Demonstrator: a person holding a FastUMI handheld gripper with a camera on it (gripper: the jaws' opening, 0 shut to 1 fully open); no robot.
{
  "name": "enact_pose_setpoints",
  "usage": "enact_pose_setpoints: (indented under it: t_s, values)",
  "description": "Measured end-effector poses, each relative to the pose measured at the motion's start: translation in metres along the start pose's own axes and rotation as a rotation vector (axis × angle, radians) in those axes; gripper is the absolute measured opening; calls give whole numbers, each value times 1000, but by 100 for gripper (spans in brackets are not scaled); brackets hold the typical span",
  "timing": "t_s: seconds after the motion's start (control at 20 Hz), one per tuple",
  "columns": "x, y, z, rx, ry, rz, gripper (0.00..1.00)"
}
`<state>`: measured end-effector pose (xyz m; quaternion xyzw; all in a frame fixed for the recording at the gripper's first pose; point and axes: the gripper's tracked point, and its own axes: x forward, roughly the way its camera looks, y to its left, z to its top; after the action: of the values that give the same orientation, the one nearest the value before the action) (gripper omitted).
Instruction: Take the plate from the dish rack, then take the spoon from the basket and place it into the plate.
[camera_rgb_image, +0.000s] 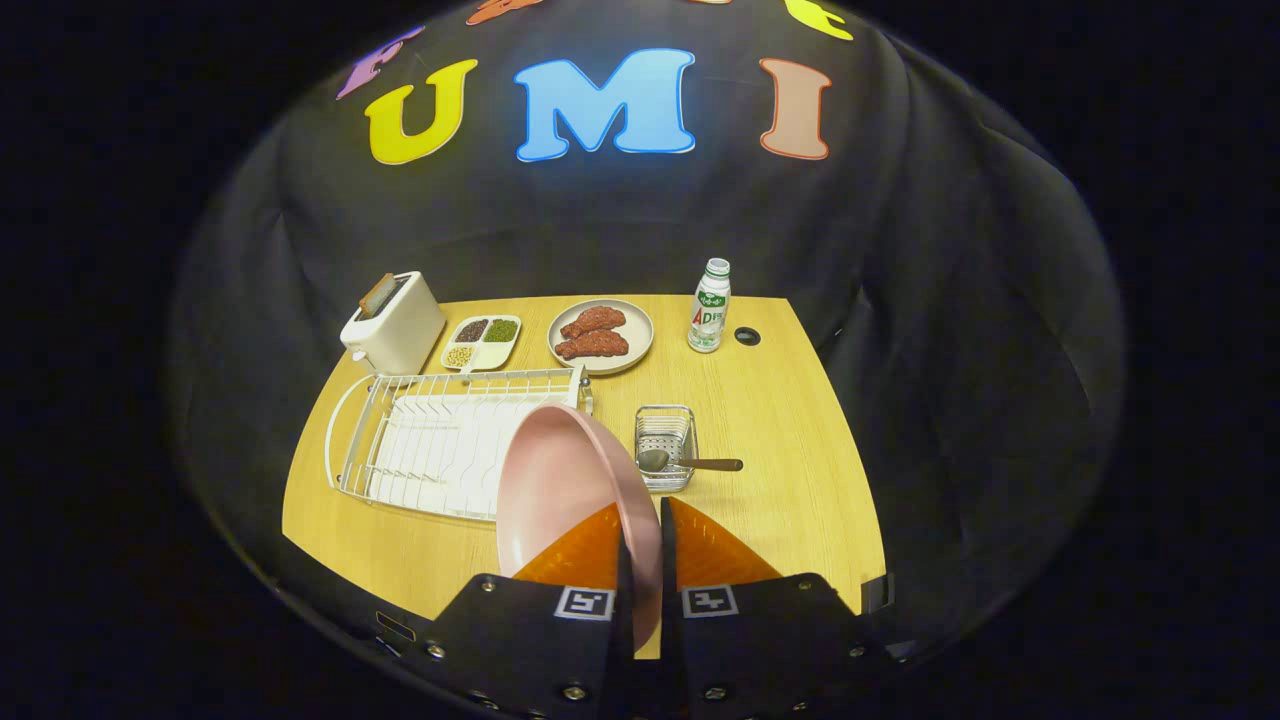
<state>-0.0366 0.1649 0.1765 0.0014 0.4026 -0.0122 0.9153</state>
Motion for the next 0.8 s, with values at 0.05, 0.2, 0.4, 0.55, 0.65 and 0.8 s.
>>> enact_pose_setpoints:
  t_s: [0.05,0.2,0.4,0.55,0.65,0.8]
  values:
    - [2,-1,-7,7,12,11,11]
    - [13,1,-37,48,61,64,11]
    - [34,8,-79,60,141,121,11]
    - [47,21,-105,61,196,171,10]
    - [55,32,-119,103,235,215,10]
    - [72,42,-133,139,265,261,11]
